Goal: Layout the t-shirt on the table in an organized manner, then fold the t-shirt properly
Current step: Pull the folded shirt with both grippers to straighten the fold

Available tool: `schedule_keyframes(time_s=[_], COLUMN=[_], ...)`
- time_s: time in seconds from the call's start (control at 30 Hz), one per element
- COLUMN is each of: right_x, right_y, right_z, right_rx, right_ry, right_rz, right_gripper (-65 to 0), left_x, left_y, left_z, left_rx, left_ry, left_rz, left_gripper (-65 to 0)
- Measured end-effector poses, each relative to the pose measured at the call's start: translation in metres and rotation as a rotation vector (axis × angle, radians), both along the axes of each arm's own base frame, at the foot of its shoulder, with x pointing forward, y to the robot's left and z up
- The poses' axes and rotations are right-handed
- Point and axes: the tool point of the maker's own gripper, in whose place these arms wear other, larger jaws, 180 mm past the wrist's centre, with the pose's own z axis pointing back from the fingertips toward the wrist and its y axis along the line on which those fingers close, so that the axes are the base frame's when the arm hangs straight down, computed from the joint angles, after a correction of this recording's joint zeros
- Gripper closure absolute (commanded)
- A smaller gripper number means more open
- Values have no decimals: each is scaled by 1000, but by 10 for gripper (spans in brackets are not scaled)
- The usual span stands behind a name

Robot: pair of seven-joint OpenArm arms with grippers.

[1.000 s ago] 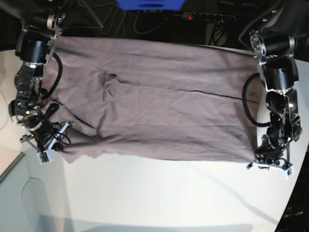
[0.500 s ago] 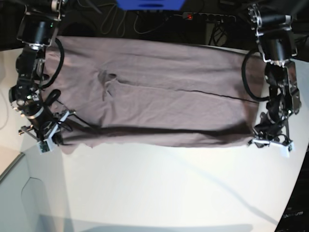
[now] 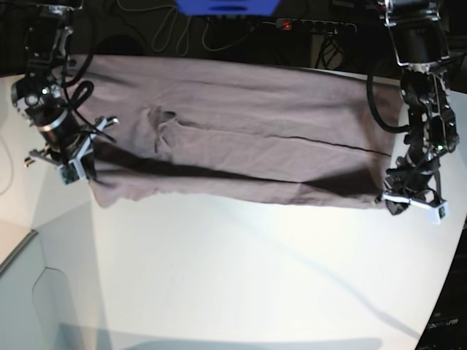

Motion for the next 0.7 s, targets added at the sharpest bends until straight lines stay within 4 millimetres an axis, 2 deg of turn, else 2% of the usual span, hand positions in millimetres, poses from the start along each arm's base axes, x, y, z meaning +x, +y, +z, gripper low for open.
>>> schedule_keyframes(time_s=[0.17,0.3,0.4,0.53,0.7], right_x=[-23,-39,-42,-46,-50], right_y=[2,1,1,2,2], right_z=[-17,-28,-29,-31,-33], right_rx=[6,4,6,7,8], right_ry=[62,105,110,116,124], right_rz=[-4,-6,-6,-4,-4], right_gripper=[0,0,0,0,0], left_x=[-17,-24,-31,-34,-40], left_y=[-1,7,23,16,17], left_z=[-16,-20,-19,-16,-16], left_rx=[-4,-12,-9,-7,-7], left_ry=[45,52,51,25,16], left_rz=[0,30,69,-19,-28], left_gripper=[-1,-1,-1,-1,-1])
